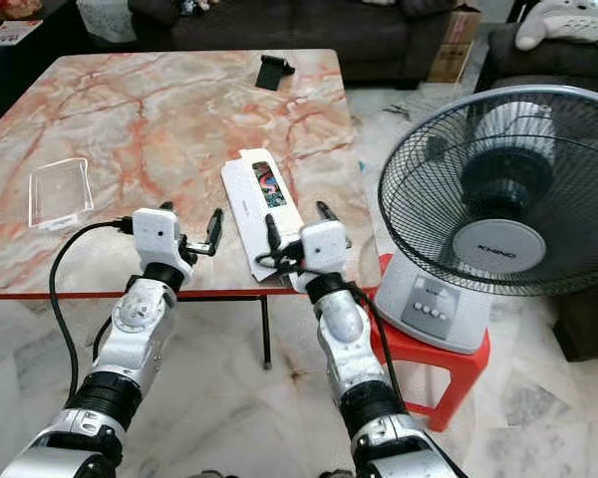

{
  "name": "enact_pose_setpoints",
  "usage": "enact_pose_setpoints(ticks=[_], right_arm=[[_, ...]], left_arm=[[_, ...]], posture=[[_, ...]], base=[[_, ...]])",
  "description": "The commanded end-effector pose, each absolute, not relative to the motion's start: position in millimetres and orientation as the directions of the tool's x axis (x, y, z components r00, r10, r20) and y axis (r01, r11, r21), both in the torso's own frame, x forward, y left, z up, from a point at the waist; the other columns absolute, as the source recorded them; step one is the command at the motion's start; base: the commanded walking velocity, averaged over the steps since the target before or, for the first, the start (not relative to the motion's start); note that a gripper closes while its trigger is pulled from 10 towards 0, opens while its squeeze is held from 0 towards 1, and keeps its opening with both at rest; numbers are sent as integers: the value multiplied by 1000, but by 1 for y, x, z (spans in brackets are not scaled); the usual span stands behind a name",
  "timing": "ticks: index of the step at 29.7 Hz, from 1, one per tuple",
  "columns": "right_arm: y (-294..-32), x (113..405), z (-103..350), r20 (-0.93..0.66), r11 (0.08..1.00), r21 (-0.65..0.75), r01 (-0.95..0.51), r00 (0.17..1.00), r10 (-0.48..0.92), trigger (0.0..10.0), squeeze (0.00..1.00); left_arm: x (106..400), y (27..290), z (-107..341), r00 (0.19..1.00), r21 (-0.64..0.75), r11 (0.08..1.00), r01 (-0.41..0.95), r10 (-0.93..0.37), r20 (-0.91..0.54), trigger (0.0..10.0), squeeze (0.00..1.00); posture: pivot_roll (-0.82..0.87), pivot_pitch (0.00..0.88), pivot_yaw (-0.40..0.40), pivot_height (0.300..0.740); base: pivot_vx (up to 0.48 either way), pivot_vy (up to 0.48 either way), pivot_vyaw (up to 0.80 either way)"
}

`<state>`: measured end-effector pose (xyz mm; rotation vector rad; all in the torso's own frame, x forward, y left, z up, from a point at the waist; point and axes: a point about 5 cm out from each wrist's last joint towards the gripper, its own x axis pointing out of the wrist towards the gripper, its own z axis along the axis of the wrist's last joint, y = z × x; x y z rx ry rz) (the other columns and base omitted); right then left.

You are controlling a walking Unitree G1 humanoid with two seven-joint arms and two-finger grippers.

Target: Picking trash to rubbish bin

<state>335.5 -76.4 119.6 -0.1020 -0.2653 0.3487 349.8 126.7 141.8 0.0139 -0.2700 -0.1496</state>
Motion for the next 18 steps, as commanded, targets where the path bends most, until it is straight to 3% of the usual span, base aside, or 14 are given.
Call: enact_pose_setpoints(ticks=[1,8,18], right_arm=[[-73,328,120,258,917,-211,-339,886,386,10000,0],[-68,311,109,234,888,-243,-390,865,444,10000,0],[-62,303,87,110,805,-396,-442,848,519,10000,0]], left_arm=[[349,129,140,956,34,989,144,-148,254,10000,0],[349,125,139,955,30,986,162,-164,246,10000,0],[348,123,135,957,31,984,178,-180,229,10000,0]], posture=[[94,121,27,740],[92,129,28,740],[93,134,30,740]], base=[[0,0,0],[0,0,0],[0,0,0]])
